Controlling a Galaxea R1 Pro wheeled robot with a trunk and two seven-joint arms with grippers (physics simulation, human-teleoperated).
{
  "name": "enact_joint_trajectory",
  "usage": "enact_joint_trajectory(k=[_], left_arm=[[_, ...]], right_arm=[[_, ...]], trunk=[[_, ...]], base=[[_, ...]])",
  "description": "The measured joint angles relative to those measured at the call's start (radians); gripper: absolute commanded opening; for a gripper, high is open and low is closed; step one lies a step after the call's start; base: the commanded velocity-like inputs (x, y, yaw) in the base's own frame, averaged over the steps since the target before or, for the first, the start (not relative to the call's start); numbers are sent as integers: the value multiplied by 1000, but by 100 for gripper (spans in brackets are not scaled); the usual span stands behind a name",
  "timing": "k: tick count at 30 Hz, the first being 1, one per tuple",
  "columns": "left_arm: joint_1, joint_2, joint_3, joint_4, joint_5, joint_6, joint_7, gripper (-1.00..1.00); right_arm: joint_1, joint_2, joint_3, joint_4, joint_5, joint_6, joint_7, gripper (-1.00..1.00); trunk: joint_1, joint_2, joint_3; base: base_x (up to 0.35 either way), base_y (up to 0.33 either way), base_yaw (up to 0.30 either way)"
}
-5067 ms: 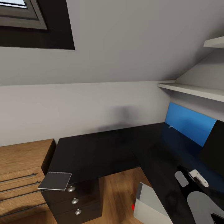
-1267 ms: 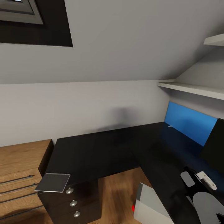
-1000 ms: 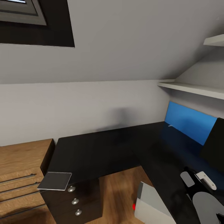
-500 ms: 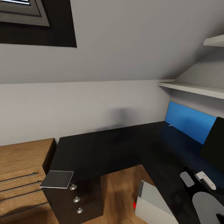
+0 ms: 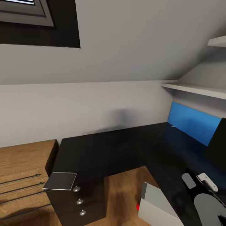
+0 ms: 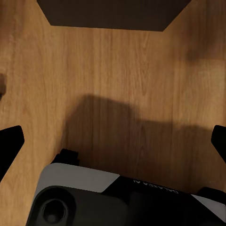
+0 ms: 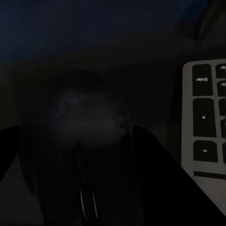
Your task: In the bedroom, organize the workspace by keeping the computer under the desk, ensuring the monitor is on the desk, placing the keyboard on the desk next to the monitor, placing the mouse on the desk next to the keyboard, moving the folder from the swivel chair onto the desk next to the mouse, stacking the notebook on top of the folder with the pen on top of the notebook, and positioning the swivel chair next to the desk.
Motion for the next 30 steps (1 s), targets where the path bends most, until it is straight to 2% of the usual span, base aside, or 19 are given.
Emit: enact_joint_trajectory(k=[14, 21, 30], left_arm=[[0, -2, -2, 2, -3, -1, 0, 100], [0, -2, -2, 3, -3, -2, 0, 100], [0, -1, -2, 3, -3, -1, 0, 100]], right_arm=[[0, 0, 0, -1, 1, 0, 0, -100], [0, 0, 0, -1, 2, -1, 0, -100], [0, 0, 0, 0, 2, -1, 0, -100]], trunk=[[0, 0, 0], [0, 0, 0], [0, 0, 0]], base=[[61, 25, 0], [144, -51, 0], [27, -45, 0]])
